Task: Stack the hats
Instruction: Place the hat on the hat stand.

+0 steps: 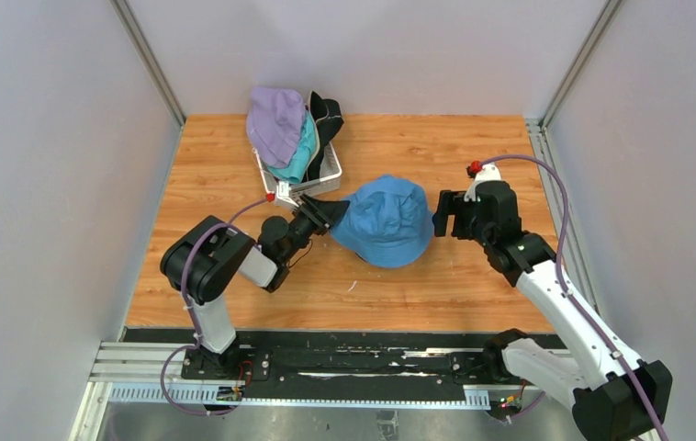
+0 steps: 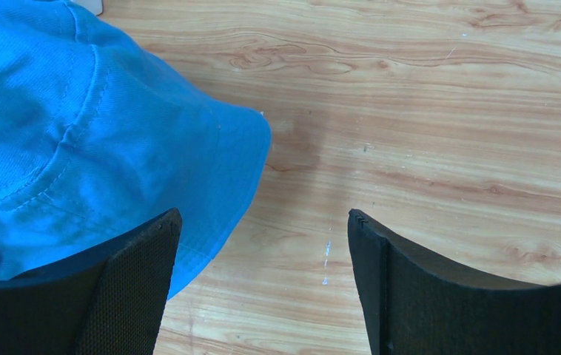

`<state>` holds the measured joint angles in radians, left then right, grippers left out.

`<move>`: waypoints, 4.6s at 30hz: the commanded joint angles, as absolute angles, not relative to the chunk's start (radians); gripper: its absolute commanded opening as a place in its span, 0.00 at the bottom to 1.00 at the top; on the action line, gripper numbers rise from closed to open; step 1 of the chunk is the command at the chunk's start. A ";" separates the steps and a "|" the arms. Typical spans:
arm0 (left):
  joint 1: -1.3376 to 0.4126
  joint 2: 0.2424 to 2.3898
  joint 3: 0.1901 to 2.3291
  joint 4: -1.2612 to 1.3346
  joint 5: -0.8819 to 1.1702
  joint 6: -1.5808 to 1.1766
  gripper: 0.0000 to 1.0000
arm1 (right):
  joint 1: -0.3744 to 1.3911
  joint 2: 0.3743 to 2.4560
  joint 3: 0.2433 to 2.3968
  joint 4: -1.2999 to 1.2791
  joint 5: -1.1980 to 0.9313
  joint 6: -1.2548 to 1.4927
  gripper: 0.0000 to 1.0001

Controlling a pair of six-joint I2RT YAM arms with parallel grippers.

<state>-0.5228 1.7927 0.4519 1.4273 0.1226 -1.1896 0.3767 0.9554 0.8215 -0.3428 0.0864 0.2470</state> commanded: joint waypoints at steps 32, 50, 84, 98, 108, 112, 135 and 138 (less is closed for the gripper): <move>-0.446 1.159 0.306 0.847 -0.037 -0.903 0.55 | 0.439 0.928 0.934 -0.050 -0.487 0.327 0.81; -0.448 0.822 0.490 0.387 -0.127 -0.732 0.59 | 0.502 1.170 0.950 0.303 -0.848 0.564 0.82; -0.448 0.819 0.561 0.266 -0.165 -0.727 0.81 | 0.500 1.030 0.790 0.113 -0.749 0.470 0.82; -0.525 0.981 0.610 0.314 -0.100 -0.750 0.75 | 0.393 0.888 0.928 -0.184 -0.452 0.296 0.84; -0.688 1.181 0.664 0.366 -0.128 -0.758 0.75 | 0.391 1.000 1.017 -0.227 -0.192 0.258 0.85; -0.699 1.199 0.658 0.386 -0.138 -0.763 0.74 | 0.378 1.042 1.025 -0.203 -0.187 0.264 0.85; -0.832 1.368 0.713 0.467 -0.154 -0.811 0.73 | 0.330 1.214 1.097 -0.080 -0.348 0.313 0.85; -0.856 1.382 0.722 0.473 -0.159 -0.819 0.73 | 0.326 1.226 1.113 -0.075 -0.348 0.319 0.85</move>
<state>-0.8204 1.3602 0.6884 0.4320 -0.1417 -0.8047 0.3473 1.2156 1.0588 -0.1112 -0.3260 0.3008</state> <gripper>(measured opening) 0.732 0.847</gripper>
